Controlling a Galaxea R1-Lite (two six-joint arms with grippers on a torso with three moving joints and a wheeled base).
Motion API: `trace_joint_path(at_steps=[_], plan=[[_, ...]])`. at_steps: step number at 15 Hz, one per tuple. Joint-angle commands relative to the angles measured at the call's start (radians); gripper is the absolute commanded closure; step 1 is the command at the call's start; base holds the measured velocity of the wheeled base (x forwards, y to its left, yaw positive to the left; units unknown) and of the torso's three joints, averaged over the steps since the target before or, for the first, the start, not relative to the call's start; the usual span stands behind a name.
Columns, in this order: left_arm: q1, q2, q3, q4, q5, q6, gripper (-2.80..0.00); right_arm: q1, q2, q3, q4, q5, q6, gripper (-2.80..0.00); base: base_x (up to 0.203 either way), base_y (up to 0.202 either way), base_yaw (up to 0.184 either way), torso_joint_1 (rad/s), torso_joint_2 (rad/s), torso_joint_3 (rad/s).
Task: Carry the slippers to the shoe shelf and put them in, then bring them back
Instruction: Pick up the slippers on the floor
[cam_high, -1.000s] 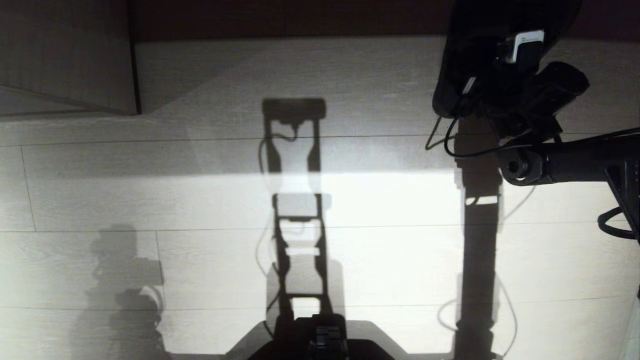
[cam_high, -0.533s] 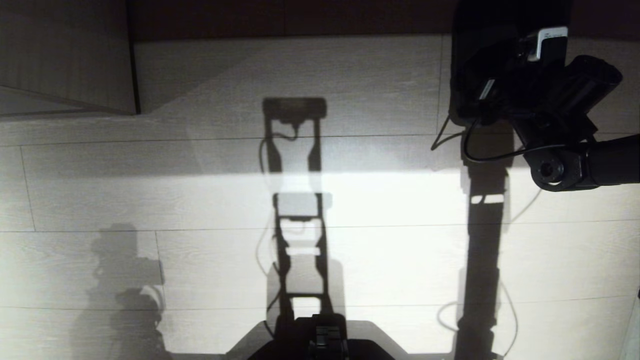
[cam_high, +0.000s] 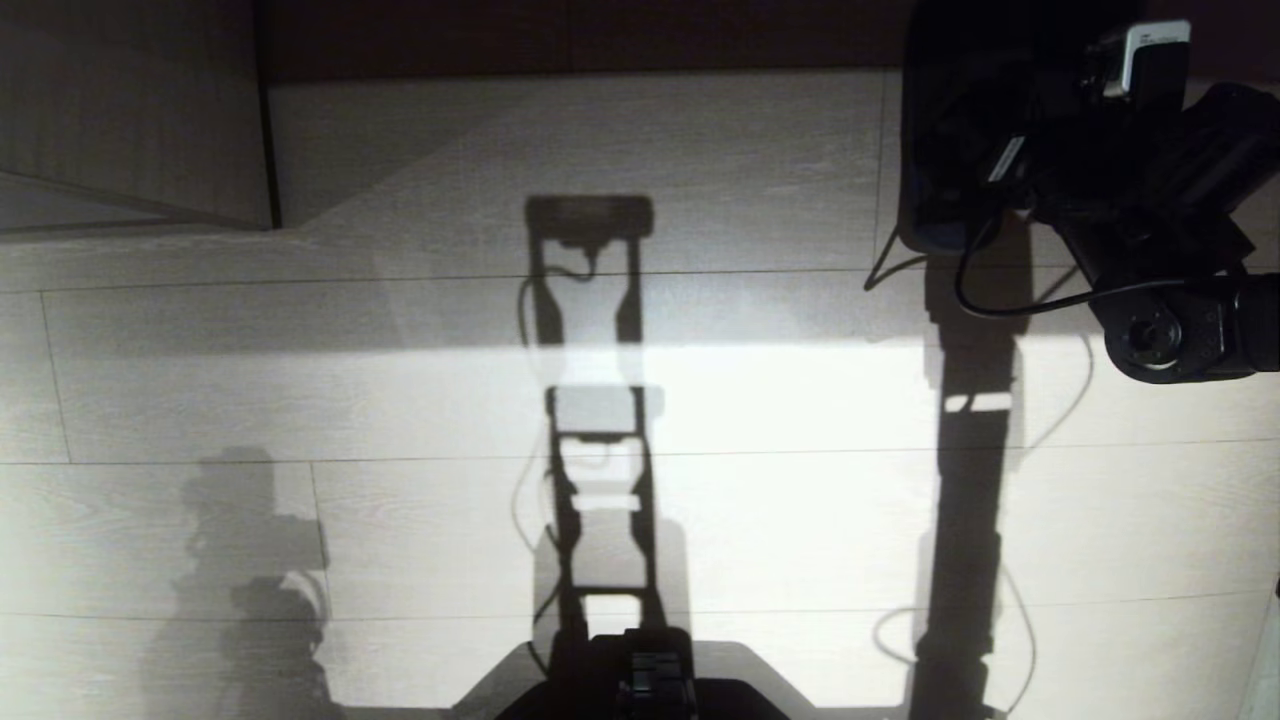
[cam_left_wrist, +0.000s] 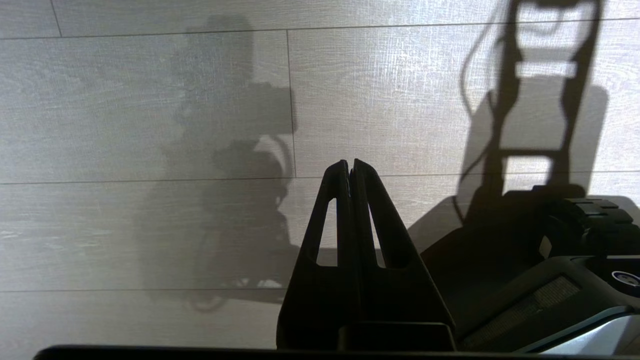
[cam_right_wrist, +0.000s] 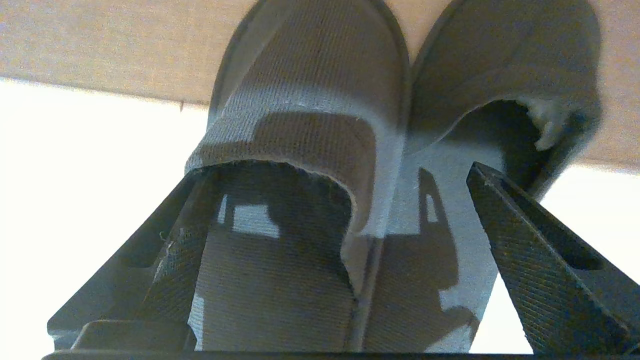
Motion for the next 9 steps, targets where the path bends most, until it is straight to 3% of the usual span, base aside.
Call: trace_joint_path(at_steps=[1, 9], plan=[[0.000, 0.000, 0.000, 0.001, 0.000, 0.000, 0.00, 0.001, -0.033, 0.017, -0.007, 0.000, -0.001, -2.80, 0.000, 0.000, 0.000, 0.000, 0.00, 0.000], [0.002, 0.001, 0.000, 0.001, 0.000, 0.000, 0.00, -0.021, -0.012, 0.031, -0.050, 0.003, -0.011, -2.80, 0.000, 0.000, 0.000, 0.000, 0.00, 0.000]])
